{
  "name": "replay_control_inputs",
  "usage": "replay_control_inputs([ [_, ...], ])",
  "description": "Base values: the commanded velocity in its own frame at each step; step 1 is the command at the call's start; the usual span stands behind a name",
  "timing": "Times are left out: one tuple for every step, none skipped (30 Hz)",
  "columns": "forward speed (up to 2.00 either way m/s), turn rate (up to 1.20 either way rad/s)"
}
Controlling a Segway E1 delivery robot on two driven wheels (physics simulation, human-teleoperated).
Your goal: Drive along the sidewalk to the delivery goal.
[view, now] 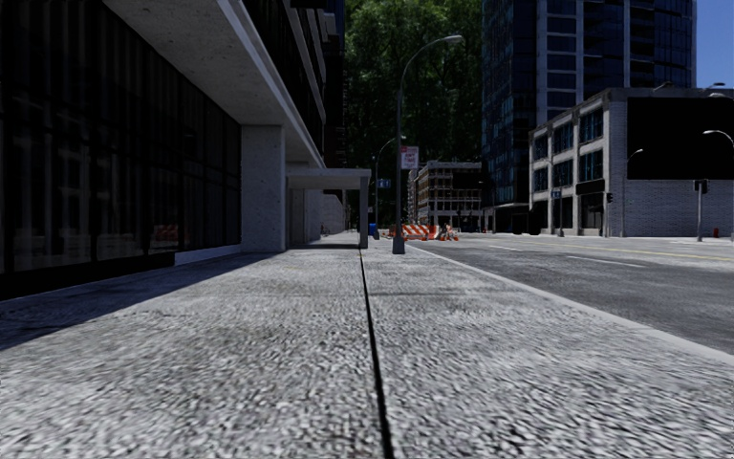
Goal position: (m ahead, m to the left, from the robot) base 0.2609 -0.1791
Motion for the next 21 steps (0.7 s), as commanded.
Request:
replay_control_inputs([
  [0.31, 0.00],
  [0.29, 0.00],
  [0.19, 0.00],
  [0.00, 0.00],
  [0.00, 0.00],
  [0.00, 0.00],
  [0.00, 0.00],
  [0.00, 0.00],
  [0.00, 0.00],
  [0.00, 0.00],
  [0.00, 0.00],
  [0.00, 0.00],
  [0.00, 0.00],
  [0.00, 0.00],
  [0.00, 0.00],
  [0.00, 0.00],
  [0.00, 0.00],
  [0.00, 0.00],
  [0.00, 0.00],
  [0.00, 0.00],
  [0.00, 0.00],
])
